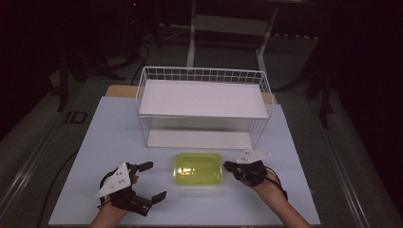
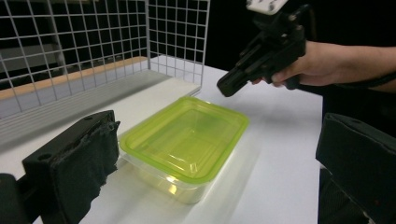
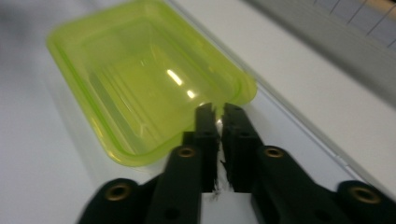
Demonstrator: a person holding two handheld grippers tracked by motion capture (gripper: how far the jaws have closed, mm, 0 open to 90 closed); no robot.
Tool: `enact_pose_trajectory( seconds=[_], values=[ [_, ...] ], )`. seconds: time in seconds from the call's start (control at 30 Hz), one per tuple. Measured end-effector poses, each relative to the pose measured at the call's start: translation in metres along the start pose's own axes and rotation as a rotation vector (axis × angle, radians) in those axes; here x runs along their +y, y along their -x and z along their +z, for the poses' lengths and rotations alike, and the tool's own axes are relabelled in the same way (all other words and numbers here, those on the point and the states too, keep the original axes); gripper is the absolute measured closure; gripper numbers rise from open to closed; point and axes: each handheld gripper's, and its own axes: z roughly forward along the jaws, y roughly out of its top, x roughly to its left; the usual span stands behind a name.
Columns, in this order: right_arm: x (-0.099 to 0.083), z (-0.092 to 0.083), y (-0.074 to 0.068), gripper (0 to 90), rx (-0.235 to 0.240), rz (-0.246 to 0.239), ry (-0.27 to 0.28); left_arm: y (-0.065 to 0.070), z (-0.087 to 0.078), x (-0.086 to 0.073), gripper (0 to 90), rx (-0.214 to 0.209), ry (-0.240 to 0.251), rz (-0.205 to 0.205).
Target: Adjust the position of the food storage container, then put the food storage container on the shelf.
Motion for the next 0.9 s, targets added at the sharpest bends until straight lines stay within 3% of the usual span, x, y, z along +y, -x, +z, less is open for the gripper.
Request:
enact_pose_trajectory(
  seconds=[0.13, 0.17, 0.2, 0.23, 0.37, 0.43, 0.5, 0.53, 0.6, 0.67, 0.7, 0.77, 0.83, 0.9],
  values=[
    [0.002, -0.012, -0.005, 63.6, 0.004, 0.01, 0.035, -0.001, 0.001, -0.001, 0.0, -0.005, -0.01, -0.02],
    [0.003, -0.015, -0.008, 53.6, 0.007, 0.012, 0.041, -0.002, 0.002, -0.002, 0.0, -0.008, -0.014, -0.025],
    [0.003, -0.016, -0.009, 49.6, 0.0, 0.02, 0.048, -0.002, 0.003, -0.002, 0.0, -0.01, -0.02, -0.035],
    [0.003, -0.019, -0.011, 48.9, 0.001, 0.035, 0.06, -0.002, 0.004, -0.003, 0.0, -0.01, -0.019, -0.044],
    [0.004, -0.028, -0.013, 25.7, 0.018, 0.093, 0.135, -0.002, 0.006, -0.001, 0.0, -0.009, -0.023, -0.059],
    [0.005, -0.03, -0.015, 13.6, 0.026, 0.071, 0.133, -0.002, 0.006, 0.001, 0.0, -0.005, -0.03, -0.055],
    [0.006, -0.032, -0.017, 13.1, -0.007, 0.062, 0.159, -0.003, 0.005, 0.005, 0.0, -0.013, -0.052, -0.065],
    [0.007, -0.033, -0.017, 13.9, 0.011, 0.06, 0.172, -0.004, 0.005, 0.008, 0.0, -0.006, -0.074, -0.066],
    [0.009, -0.036, -0.019, 15.6, 0.008, 0.033, 0.19, -0.006, 0.004, 0.013, 0.0, -0.003, -0.072, -0.086],
    [0.011, -0.038, -0.021, 16.3, 0.022, -0.001, 0.234, -0.007, 0.004, 0.019, 0.0, 0.011, -0.087, -0.074],
    [0.014, -0.039, -0.022, 16.3, 0.008, -0.017, 0.205, -0.007, 0.005, 0.022, 0.0, 0.013, -0.092, -0.072],
    [0.017, -0.039, -0.023, 17.9, -0.005, -0.048, 0.22, -0.008, 0.006, 0.029, 0.0, 0.014, -0.098, -0.074],
    [0.019, -0.04, -0.023, 18.9, -0.021, -0.047, 0.223, -0.008, 0.008, 0.031, 0.0, 0.019, -0.099, -0.078],
    [0.025, -0.042, -0.023, 19.7, -0.026, -0.026, 0.211, -0.01, 0.011, 0.038, 0.0, 0.013, -0.107, -0.112]
  ],
)
